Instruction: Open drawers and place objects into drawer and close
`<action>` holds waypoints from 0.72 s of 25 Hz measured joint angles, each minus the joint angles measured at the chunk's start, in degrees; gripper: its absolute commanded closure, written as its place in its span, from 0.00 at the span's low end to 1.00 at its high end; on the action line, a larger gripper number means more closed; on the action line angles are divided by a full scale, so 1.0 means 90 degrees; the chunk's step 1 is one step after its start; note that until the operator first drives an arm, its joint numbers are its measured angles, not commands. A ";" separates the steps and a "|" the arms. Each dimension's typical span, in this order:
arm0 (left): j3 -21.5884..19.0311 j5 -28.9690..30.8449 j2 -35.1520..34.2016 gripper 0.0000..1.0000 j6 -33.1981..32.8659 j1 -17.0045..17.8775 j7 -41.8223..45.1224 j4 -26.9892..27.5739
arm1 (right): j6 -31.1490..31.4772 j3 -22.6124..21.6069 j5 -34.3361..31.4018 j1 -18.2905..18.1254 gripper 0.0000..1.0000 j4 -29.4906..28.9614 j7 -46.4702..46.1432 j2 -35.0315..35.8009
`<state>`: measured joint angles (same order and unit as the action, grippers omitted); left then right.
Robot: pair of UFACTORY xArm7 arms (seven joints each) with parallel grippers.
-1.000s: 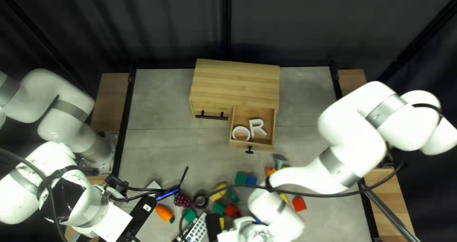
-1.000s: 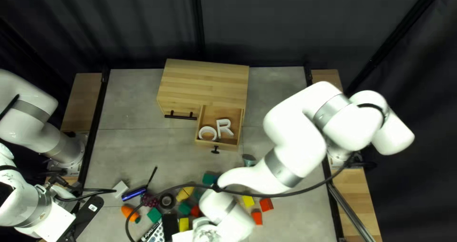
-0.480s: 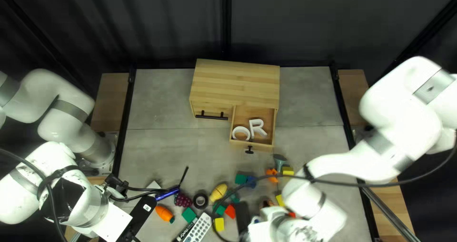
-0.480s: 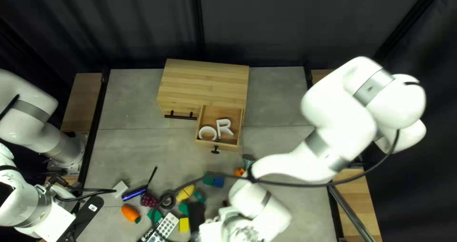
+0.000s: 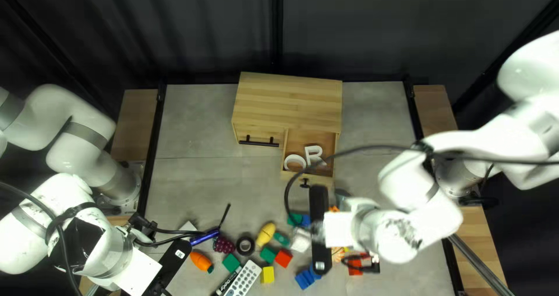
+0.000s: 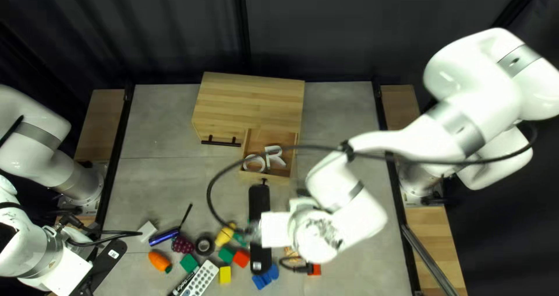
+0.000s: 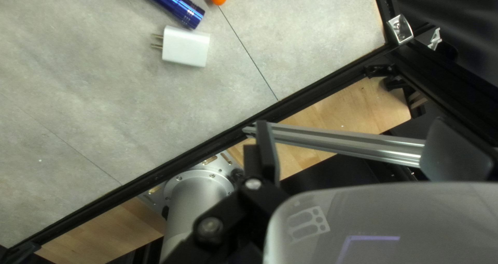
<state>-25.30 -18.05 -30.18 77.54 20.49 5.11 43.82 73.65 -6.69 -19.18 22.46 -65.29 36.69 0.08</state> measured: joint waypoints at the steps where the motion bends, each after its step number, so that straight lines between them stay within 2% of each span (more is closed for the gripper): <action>1: 0.0000 0.0000 0.0000 0.00 0.0000 0.0000 0.0000 0.0000 | -0.0056 -0.0027 -0.0016 0.0027 0.00 -0.0007 0.0057 0.0036; 6: 0.0000 0.0000 0.0000 0.00 0.0000 0.0000 0.0000 0.0000 | -0.0637 -0.0152 -0.0190 0.0156 0.00 0.0224 0.0077 0.0016; 9: 0.0000 0.0000 0.0000 0.00 0.0000 0.0000 0.0000 0.0000 | -0.1270 -0.0202 -0.0304 0.0193 0.00 0.0431 -0.0436 -0.0020; 13: 0.0000 0.0000 0.0000 0.00 0.0000 0.0000 0.0000 0.0000 | -0.2224 -0.0210 -0.0138 0.0130 0.00 0.0620 -0.2086 0.0111; 14: 0.0000 0.0000 0.0000 0.00 0.0000 0.0000 0.0000 0.0000 | -0.2519 -0.0200 0.0058 0.0040 0.00 0.0663 -0.2865 0.0212; 18: 0.0000 0.0000 0.0000 0.00 0.0000 0.0000 0.0000 0.0000 | -0.2927 -0.0245 0.0774 -0.0269 0.00 0.0525 -0.4959 0.0689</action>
<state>-25.30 -18.05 -30.18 77.54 20.49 5.11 43.82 47.31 -8.89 -12.22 20.04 -60.56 -7.94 6.28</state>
